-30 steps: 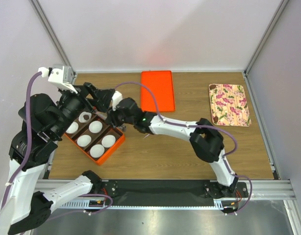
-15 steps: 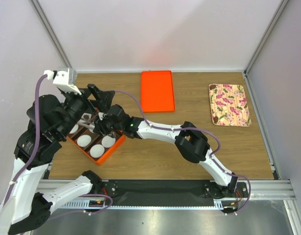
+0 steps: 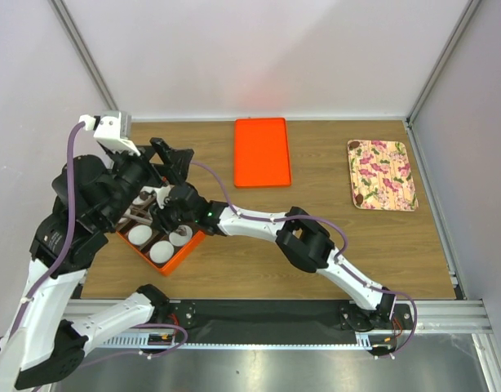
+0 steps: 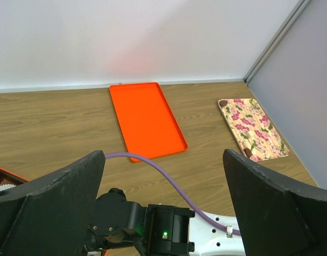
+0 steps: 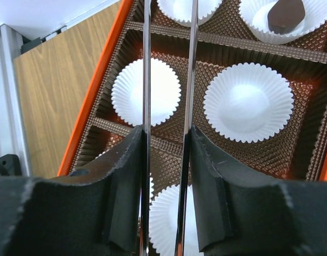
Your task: Pack the chocolate
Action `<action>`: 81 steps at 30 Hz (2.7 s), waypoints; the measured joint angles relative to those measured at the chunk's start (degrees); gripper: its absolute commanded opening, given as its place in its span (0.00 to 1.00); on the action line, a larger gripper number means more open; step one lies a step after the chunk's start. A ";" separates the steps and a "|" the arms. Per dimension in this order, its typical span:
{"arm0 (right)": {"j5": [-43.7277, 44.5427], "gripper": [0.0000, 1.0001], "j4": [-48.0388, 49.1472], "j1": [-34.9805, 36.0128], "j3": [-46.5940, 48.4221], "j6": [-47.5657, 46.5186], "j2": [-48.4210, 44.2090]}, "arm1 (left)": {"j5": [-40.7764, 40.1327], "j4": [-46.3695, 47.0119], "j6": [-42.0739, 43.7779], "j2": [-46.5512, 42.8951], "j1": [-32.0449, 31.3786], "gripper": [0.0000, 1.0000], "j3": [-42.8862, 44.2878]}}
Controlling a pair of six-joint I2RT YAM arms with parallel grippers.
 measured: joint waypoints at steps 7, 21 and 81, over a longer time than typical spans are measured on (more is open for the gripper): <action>0.13 0.41 -0.22 0.00 1.44 0.02 2.19 | -0.20 0.44 0.17 0.26 0.00 1.00 -0.42; 0.04 0.48 -0.79 0.00 4.50 -0.07 4.83 | -0.98 1.33 1.03 0.28 0.00 1.00 -0.94; 23.91 0.50 -41.00 -64.37 -51.25 6.51 -61.53 | 13.60 3.56 -3.54 4.81 0.04 1.00 -23.17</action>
